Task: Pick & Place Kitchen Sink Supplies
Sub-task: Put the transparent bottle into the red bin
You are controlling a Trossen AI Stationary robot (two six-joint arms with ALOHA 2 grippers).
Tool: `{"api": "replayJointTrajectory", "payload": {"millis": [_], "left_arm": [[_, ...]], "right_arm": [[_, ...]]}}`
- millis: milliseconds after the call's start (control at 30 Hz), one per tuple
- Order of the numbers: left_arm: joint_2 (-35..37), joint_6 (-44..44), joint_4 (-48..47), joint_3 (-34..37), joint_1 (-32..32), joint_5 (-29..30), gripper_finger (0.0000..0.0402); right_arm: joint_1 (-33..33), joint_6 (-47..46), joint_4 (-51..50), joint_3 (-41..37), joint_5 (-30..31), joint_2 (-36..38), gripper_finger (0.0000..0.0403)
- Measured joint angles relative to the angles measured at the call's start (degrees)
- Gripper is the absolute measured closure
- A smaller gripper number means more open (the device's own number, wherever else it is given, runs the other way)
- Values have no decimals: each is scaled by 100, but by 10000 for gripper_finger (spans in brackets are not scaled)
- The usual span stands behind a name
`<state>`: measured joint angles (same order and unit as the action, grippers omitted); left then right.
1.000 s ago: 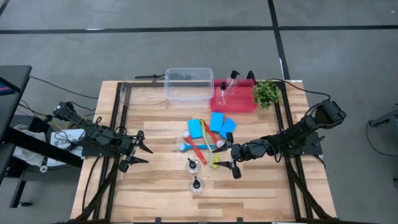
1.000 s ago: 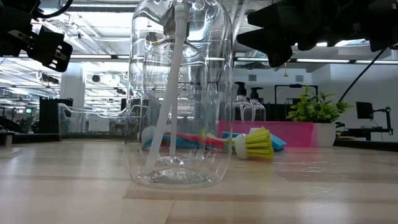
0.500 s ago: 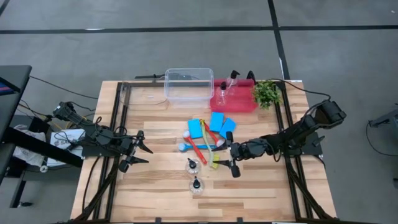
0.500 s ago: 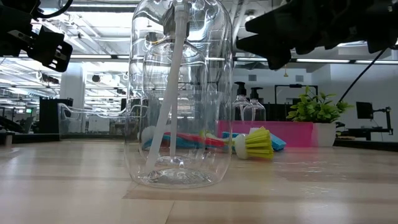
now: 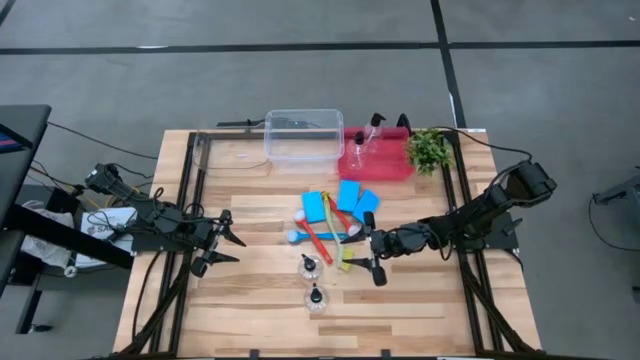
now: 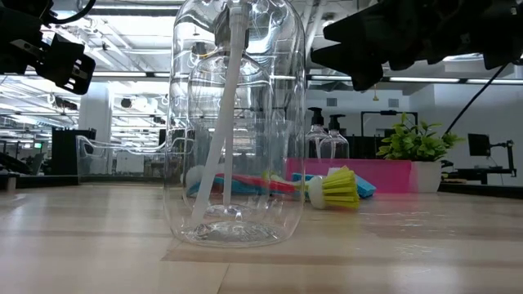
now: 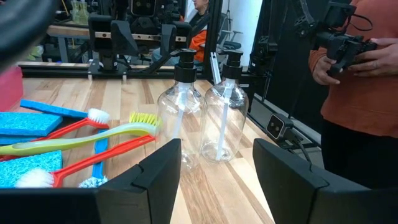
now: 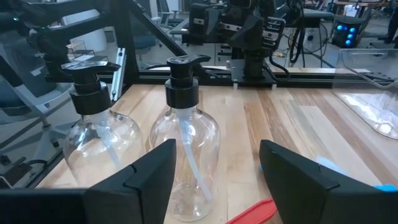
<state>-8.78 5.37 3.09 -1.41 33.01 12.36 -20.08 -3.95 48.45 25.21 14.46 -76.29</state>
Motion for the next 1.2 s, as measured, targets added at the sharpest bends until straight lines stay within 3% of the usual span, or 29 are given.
{"api": "replayJointTrajectory", "payload": {"millis": [400, 833, 1200], "left_arm": [[0, 0, 0, 0, -2, 0, 199], [-1, 0, 0, 0, 0, 0, 199], [-1, 0, 4, 0, -2, 1, 199]], "right_arm": [[63, 301, -635, 526, -231, -96, 178], [264, 178, 656, 609, -806, -979, 178], [376, 110, 513, 1074, -1051, -1318, 176]]}}
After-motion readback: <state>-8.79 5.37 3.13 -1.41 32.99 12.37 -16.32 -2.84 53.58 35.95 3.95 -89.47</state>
